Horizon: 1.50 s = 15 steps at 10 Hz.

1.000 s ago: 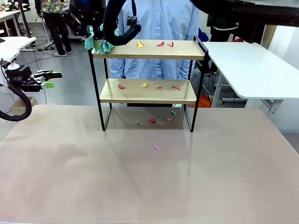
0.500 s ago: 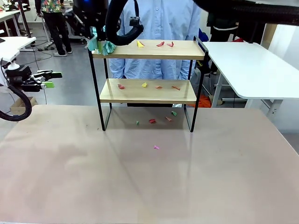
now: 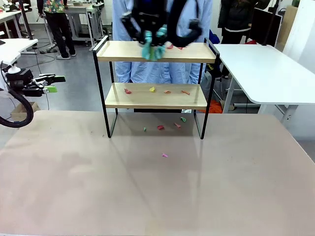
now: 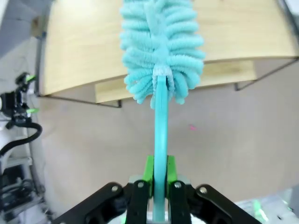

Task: Clean the shelf.
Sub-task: Clean the specific section of the Shelf indicated by the human with the Duster.

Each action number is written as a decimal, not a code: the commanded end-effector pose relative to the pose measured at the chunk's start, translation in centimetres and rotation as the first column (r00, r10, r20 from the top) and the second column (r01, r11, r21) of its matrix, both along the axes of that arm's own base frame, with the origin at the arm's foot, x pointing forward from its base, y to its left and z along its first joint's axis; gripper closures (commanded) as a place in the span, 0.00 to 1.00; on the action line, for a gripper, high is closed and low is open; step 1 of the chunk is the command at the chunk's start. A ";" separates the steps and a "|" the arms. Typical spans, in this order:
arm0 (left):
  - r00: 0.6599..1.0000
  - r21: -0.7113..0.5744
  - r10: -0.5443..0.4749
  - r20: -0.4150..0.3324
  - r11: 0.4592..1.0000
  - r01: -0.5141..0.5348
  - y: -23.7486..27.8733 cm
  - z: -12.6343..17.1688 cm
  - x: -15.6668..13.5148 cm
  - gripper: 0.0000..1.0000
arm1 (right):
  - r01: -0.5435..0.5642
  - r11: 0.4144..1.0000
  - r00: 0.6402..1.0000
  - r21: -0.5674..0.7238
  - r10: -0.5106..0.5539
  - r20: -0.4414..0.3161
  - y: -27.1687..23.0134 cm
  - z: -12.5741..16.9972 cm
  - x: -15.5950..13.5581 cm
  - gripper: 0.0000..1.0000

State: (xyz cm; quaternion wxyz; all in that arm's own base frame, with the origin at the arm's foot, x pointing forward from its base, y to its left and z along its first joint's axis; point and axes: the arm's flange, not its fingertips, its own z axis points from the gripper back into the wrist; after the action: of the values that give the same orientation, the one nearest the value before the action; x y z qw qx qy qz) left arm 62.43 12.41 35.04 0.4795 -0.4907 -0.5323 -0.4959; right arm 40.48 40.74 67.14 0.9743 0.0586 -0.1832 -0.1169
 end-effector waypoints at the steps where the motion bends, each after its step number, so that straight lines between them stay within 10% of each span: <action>1: 1.000 0.010 -0.007 0.015 1.000 0.006 0.0 0.2 -0.2 0.00 | 0.025 1.000 1.000 0.005 -0.025 -0.009 -7.0 -2.5 -1.8 0.87; 6: 1.000 0.010 -0.007 0.015 1.000 0.006 0.0 0.2 -0.2 0.00 | -0.025 1.000 0.989 -0.001 0.025 0.146 -14.0 -0.2 -4.4 0.87; 8: 1.000 0.010 -0.007 0.015 1.000 0.006 0.0 0.2 -0.2 0.00 | 0.096 0.994 0.995 -0.054 -0.094 0.041 -13.7 -1.3 -1.9 0.87; 12: 1.000 0.010 -0.007 0.015 1.000 0.006 0.0 0.2 -0.2 0.00 | -0.028 0.999 0.962 0.034 0.018 0.271 -14.8 4.1 -5.6 0.87; 15: 1.000 0.010 -0.007 0.015 1.000 0.006 0.0 0.2 -0.2 0.00 | -0.232 0.971 0.930 0.058 0.204 0.306 -15.0 7.0 -7.7 0.87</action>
State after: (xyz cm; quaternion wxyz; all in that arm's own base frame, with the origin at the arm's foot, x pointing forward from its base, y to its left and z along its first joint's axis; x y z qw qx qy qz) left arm 62.44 12.40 35.04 0.4795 -0.4907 -0.5323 -0.4960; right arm 32.72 26.97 74.48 0.9354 0.1056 -0.3323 -0.0593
